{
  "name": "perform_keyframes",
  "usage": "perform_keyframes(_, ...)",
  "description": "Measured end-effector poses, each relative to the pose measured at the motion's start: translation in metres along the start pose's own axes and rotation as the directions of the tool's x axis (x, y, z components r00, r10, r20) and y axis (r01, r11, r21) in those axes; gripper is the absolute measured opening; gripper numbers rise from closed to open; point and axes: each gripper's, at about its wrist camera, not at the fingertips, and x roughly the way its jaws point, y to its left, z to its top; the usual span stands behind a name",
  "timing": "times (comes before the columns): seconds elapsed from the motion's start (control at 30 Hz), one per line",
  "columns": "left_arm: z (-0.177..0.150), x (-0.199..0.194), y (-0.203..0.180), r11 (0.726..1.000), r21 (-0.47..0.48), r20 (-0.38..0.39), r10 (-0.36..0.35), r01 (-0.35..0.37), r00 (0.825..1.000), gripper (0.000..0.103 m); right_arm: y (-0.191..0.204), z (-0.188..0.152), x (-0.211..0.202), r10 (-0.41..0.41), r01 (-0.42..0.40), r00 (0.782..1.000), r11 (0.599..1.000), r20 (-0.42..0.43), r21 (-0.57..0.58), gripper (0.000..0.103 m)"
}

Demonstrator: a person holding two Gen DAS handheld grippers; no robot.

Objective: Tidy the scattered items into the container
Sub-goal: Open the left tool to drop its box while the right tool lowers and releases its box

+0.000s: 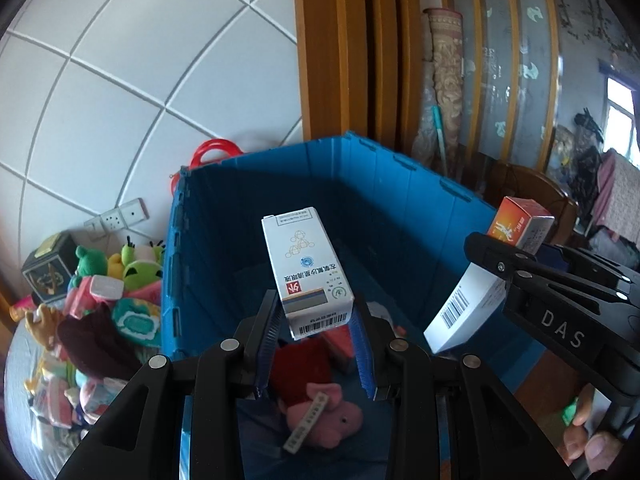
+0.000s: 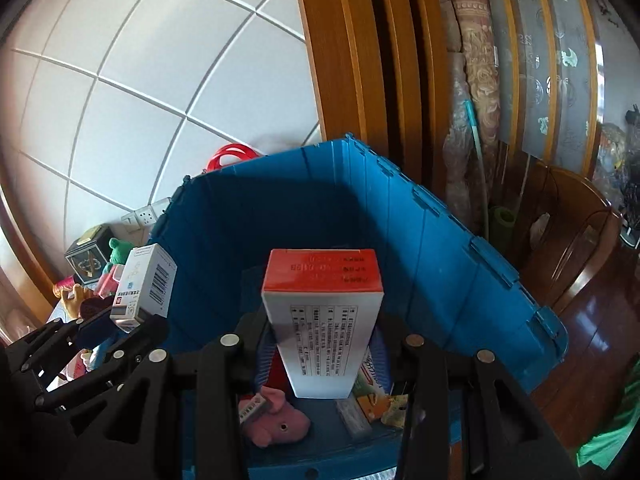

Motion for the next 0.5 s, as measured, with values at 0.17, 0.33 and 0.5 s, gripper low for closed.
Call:
perform_keyframes(0.17, -0.01, 0.025, -0.019, 1.0, 0.006, -0.104, -0.005, 0.006, 0.995, 0.034, -0.01, -0.01, 0.014, -0.025, 0.024, 0.998, 1.0, -0.059, -0.011, 0.04)
perform_keyframes(0.33, -0.019, 0.044, -0.034, 1.0, 0.013, -0.181, -0.005, 0.007, 0.983, 0.034, -0.016, -0.016, 0.021, -0.045, 0.043, 0.994, 0.999, -0.099, -0.02, 0.04)
perform_keyframes(0.5, -0.025, 0.046, -0.038, 1.0, 0.018, -0.187, 0.001, 0.003, 0.982, 0.034, -0.022, -0.018, 0.024, -0.057, 0.054, 0.992, 0.998, -0.109, -0.024, 0.04)
